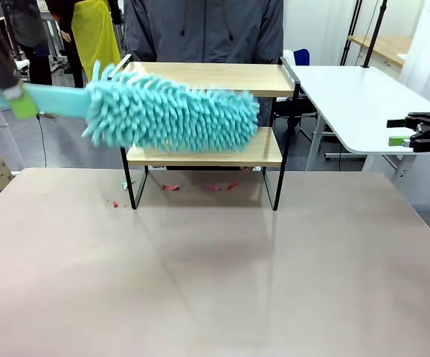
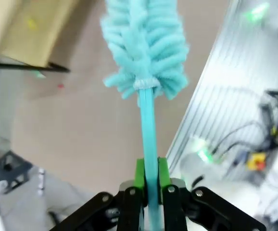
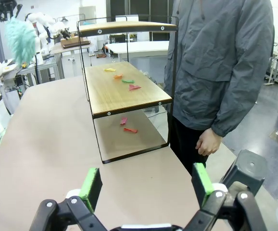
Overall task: Clean the shelf.
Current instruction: Clean the specific section of the Shelf indicated by the human with the Duster.
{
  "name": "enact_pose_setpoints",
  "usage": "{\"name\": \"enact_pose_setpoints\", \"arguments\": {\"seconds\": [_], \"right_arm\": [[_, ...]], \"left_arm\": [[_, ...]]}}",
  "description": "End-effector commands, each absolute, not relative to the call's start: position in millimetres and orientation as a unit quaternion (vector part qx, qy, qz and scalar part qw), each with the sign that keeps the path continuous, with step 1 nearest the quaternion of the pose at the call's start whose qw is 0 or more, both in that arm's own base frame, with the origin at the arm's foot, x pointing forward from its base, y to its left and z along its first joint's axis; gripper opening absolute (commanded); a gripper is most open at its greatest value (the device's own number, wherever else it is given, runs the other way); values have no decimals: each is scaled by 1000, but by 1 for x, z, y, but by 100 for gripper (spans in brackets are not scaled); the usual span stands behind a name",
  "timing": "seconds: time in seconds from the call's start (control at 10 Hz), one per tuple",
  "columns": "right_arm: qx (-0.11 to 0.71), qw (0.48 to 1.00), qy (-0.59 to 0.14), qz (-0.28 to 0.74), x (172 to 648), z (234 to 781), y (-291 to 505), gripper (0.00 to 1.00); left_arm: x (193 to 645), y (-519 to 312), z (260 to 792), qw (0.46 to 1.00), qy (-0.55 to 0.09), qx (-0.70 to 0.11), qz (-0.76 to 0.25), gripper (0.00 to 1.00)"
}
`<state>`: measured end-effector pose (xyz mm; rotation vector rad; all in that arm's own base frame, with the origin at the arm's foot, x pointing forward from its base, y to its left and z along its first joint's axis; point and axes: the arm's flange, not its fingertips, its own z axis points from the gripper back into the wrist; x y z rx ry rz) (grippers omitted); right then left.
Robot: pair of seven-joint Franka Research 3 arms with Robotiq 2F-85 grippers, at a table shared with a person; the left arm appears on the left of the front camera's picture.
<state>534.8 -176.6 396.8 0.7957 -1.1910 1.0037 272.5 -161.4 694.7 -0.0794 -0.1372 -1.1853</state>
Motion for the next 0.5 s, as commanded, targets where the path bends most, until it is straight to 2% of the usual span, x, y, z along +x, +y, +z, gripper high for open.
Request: {"name": "enact_pose_setpoints", "arguments": {"seconds": [0.0, 0.4], "right_arm": [[347, 641, -523, 442, 535, 399, -175, 100], [347, 641, -523, 442, 535, 399, -175, 100]], "left_arm": [[288, -171, 670, 777, -6, 34, -629, 13], [328, -163, 586, 730, 97, 66, -674, 13]]}}
